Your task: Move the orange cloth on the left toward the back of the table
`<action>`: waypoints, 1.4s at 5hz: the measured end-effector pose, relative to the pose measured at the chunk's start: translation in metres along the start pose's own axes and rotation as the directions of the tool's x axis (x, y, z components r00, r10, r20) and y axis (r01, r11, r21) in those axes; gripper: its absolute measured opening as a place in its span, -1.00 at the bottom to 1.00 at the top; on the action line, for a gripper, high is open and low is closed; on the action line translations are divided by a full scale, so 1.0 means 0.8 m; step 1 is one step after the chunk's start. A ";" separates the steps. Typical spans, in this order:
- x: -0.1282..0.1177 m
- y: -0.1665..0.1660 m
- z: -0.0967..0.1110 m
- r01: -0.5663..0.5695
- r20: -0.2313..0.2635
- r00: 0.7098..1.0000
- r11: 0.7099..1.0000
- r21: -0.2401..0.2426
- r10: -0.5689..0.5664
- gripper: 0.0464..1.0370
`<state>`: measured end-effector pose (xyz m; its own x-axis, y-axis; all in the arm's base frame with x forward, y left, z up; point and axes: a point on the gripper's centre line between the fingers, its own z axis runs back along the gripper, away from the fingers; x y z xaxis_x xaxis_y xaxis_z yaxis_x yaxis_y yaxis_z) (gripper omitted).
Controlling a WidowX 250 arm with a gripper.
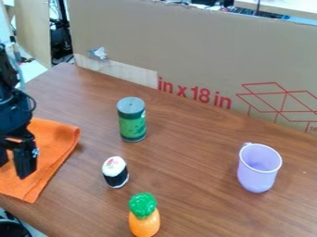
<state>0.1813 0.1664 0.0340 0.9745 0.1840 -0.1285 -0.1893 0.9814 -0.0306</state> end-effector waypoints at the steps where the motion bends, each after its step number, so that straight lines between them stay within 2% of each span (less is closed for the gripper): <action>1: -0.005 0.018 -0.010 -0.061 -0.047 0.997 0.998 -0.002 0.061 0.93; 2: 0.000 0.023 -0.015 -0.088 -0.064 0.994 0.996 -0.008 0.087 0.93; 3: 0.021 0.033 -0.016 -0.102 -0.049 0.994 0.995 -0.003 0.102 0.93; 4: 0.093 0.047 -0.016 -0.052 0.003 0.999 0.999 0.014 0.052 0.93; 5: 0.153 0.046 -0.010 -0.010 0.017 1.000 1.000 0.008 0.010 0.93; 6: 0.195 0.046 -0.004 0.020 0.057 0.998 1.000 -0.003 -0.020 0.93; 7: 0.213 0.042 -0.003 0.047 0.080 0.996 0.999 -0.017 -0.045 0.93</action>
<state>0.3408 0.2309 0.0085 0.9886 0.1431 -0.0468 -0.1456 0.9879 -0.0535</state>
